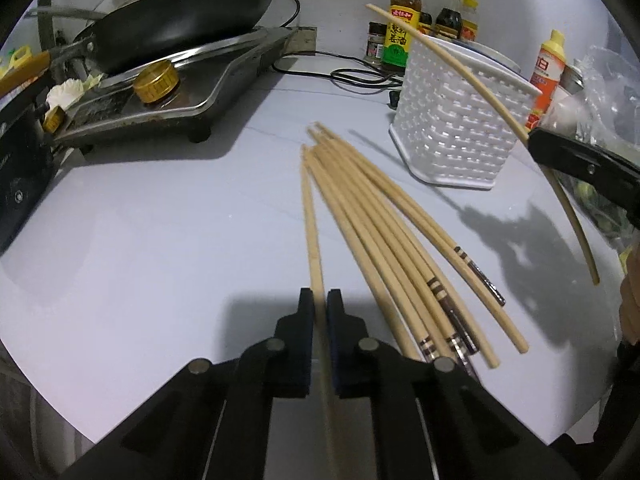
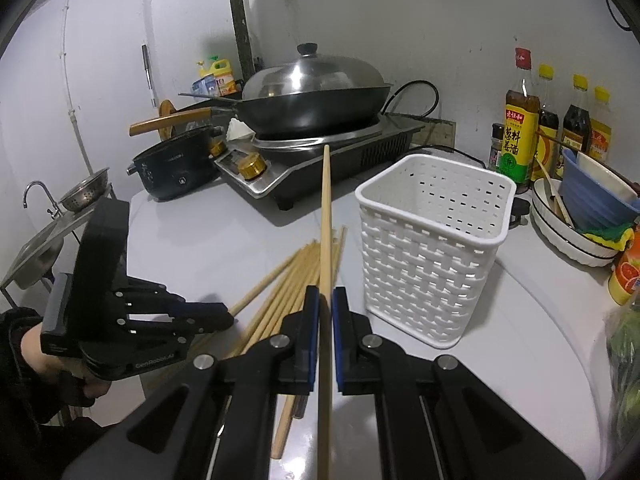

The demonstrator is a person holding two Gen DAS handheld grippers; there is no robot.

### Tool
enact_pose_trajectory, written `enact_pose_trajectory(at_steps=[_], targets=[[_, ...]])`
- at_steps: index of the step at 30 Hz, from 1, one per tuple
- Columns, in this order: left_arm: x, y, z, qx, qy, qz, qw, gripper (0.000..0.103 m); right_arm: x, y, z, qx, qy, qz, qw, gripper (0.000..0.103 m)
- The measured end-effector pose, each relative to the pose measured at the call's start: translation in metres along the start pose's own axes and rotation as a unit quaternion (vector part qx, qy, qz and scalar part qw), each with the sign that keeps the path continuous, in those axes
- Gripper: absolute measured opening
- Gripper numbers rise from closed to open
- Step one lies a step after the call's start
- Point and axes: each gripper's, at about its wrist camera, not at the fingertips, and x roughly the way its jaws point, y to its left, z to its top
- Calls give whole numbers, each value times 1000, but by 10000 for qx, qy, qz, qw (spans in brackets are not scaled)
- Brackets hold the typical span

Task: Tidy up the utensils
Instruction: 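Lift the chopstick with the right gripper and carry it over the white holder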

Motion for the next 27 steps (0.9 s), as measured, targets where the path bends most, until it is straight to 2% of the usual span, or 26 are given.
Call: enact_pose_trajectory(at_steps=[11, 19, 27], targets=[[-23, 16, 10, -341, -409, -294, 9982, 6, -21, -10, 21, 85, -197, -90, 9997, 6], [-67, 24, 33, -381, -1079, -492, 9922, 6, -39, -20, 56, 84, -484, -127, 9987, 6], [-94, 22, 69, -168, -1670, -665, 9836, 6, -36, -40, 96, 145, -631, -203, 9977, 6]])
